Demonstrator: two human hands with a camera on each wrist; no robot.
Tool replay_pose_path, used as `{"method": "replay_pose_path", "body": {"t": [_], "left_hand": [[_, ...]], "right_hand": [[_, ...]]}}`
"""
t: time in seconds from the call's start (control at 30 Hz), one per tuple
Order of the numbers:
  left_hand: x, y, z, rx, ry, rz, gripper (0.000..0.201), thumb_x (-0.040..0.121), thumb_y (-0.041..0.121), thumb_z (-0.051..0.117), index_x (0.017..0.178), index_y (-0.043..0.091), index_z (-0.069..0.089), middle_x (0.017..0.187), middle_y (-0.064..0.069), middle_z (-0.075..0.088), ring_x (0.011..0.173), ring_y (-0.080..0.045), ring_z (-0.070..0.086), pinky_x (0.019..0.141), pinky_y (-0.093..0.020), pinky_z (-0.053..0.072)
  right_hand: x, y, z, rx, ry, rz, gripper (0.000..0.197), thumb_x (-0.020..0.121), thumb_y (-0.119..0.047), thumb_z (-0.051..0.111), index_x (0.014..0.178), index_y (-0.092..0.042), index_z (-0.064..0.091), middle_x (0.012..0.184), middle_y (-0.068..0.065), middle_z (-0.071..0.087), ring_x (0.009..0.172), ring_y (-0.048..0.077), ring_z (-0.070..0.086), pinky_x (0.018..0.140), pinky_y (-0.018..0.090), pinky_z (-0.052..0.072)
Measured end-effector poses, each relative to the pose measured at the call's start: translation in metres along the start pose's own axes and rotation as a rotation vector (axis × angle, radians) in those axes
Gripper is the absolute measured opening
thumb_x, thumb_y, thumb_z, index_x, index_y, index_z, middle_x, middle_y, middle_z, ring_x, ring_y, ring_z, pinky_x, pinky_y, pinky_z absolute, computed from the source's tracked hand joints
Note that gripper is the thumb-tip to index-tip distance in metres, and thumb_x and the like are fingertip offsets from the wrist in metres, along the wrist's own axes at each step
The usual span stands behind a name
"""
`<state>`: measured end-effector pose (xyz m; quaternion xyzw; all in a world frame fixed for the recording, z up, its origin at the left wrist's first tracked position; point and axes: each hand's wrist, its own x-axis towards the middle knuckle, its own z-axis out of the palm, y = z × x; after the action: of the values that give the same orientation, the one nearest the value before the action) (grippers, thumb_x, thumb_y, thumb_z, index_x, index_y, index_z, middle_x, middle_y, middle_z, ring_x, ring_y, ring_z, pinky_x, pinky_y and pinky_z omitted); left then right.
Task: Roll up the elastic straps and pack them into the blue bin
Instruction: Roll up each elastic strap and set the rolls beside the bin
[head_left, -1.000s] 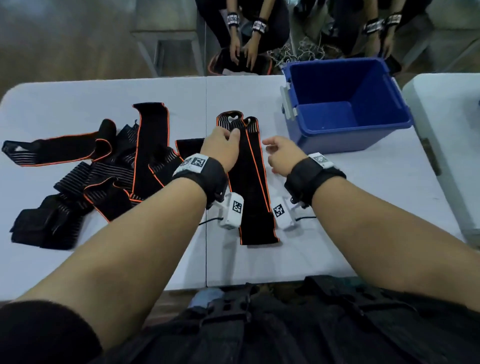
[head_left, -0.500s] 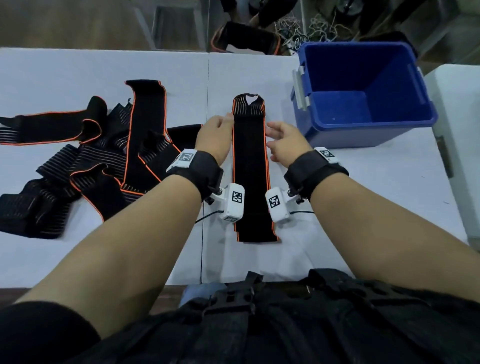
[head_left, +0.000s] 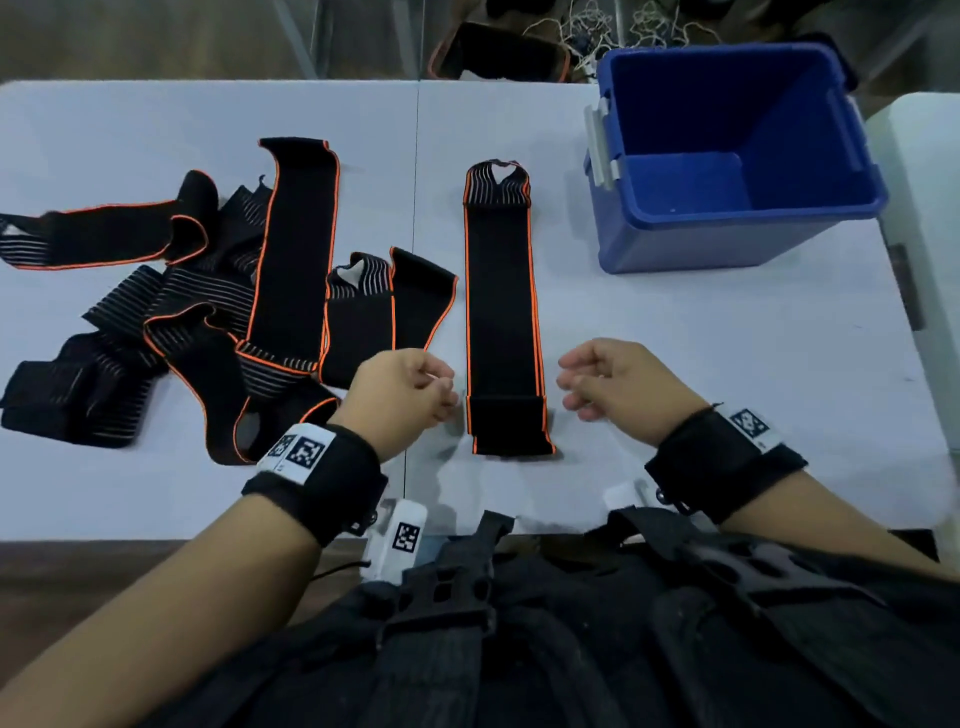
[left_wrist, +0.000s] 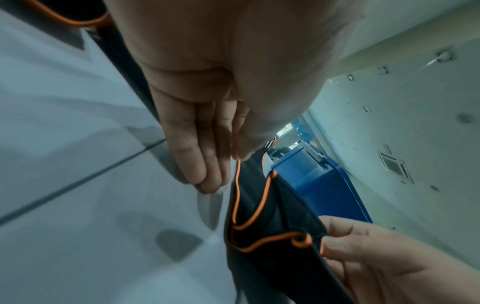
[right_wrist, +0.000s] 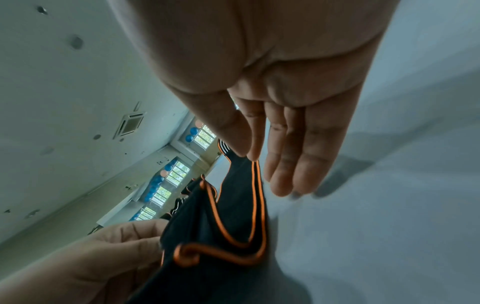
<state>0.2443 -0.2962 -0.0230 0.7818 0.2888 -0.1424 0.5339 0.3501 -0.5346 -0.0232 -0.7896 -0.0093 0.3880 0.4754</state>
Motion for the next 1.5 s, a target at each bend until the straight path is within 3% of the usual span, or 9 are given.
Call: {"method": "replay_pose_path", "body": {"t": [0.2,0.4,0.57,0.67,0.73,0.93,1.17,1.4,1.5], "left_hand": [[-0.009,-0.005,0.013,0.061,0.022,0.104,0.022,0.091,-0.002,0.058,0.104,0.009,0.071,0.085,-0.001,0.078,0.08,-0.013,0.075,0.081,-0.033,0.062],[-0.017,-0.007,0.029,0.044,0.026,0.153,0.041,0.086,-0.018,0.052,0.105,0.016,0.066,0.097,-0.003,0.073,0.076,-0.006,0.068,0.071,-0.01,0.053],[-0.029,-0.018,0.032,0.361,-0.024,0.314,0.043,0.069,0.017,0.089,0.102,0.031,0.066,0.099,0.015,0.06,0.093,-0.006,0.06,0.087,-0.024,0.052],[-0.029,-0.023,0.038,0.352,0.0,0.374,0.029,0.071,0.024,0.089,0.094,0.027,0.071,0.106,0.012,0.059,0.097,-0.006,0.06,0.09,-0.024,0.052],[-0.027,-0.025,0.043,0.367,0.061,0.365,0.014,0.079,0.027,0.083,0.088,0.019,0.074,0.107,0.011,0.059,0.097,-0.006,0.061,0.088,-0.02,0.05],[-0.026,-0.02,0.047,0.398,0.131,0.281,0.032,0.098,0.033,0.061,0.075,0.012,0.071,0.097,0.007,0.06,0.09,-0.009,0.058,0.081,-0.02,0.043],[-0.023,0.0,0.047,0.414,0.113,0.219,0.045,0.101,0.032,0.056,0.073,0.0,0.071,0.086,-0.019,0.068,0.083,-0.031,0.065,0.081,-0.042,0.053],[-0.02,-0.007,0.052,0.418,0.203,0.205,0.03,0.093,0.035,0.067,0.072,0.014,0.07,0.081,0.001,0.064,0.079,-0.017,0.063,0.073,-0.031,0.05],[-0.021,-0.013,0.056,0.328,0.255,0.255,0.017,0.086,0.028,0.074,0.098,0.023,0.062,0.089,0.003,0.058,0.079,-0.013,0.057,0.072,-0.025,0.048]], "right_hand": [[-0.012,0.007,0.017,0.074,-0.024,-0.004,0.035,0.091,0.01,0.041,0.114,-0.009,0.06,0.109,0.014,0.069,0.09,0.023,0.07,0.079,0.032,0.057],[-0.019,0.011,0.016,0.104,0.009,-0.076,0.04,0.085,0.02,0.045,0.117,-0.001,0.057,0.109,0.02,0.062,0.08,0.024,0.065,0.064,0.024,0.055],[-0.023,0.023,0.014,-0.205,-0.097,-0.197,0.053,0.063,0.008,0.059,0.11,-0.014,0.069,0.105,-0.002,0.069,0.101,0.015,0.066,0.066,0.03,0.06],[-0.028,0.023,0.015,-0.405,-0.098,-0.341,0.028,0.067,-0.004,0.072,0.094,-0.012,0.074,0.087,-0.002,0.065,0.084,0.006,0.063,0.066,0.014,0.051],[-0.027,0.025,0.017,-0.504,-0.045,-0.409,0.013,0.074,-0.022,0.074,0.077,-0.011,0.068,0.072,0.005,0.057,0.067,0.016,0.055,0.062,0.028,0.047],[-0.013,0.03,0.024,-0.502,0.07,-0.355,0.051,0.097,-0.034,0.053,0.056,-0.006,0.045,0.052,0.004,0.038,0.05,0.02,0.036,0.052,0.033,0.031],[-0.007,0.021,0.029,-0.496,0.127,-0.224,0.054,0.097,-0.037,0.054,0.065,0.007,0.056,0.063,0.021,0.053,0.059,0.032,0.05,0.065,0.04,0.048],[-0.003,0.014,0.032,-0.563,0.154,-0.113,0.046,0.091,-0.033,0.062,0.057,-0.004,0.054,0.057,0.012,0.05,0.061,0.028,0.052,0.064,0.034,0.046],[-0.004,0.015,0.036,-0.524,0.223,-0.167,0.026,0.087,-0.031,0.069,0.098,-0.009,0.06,0.094,0.005,0.059,0.084,0.022,0.059,0.082,0.035,0.051]]}}
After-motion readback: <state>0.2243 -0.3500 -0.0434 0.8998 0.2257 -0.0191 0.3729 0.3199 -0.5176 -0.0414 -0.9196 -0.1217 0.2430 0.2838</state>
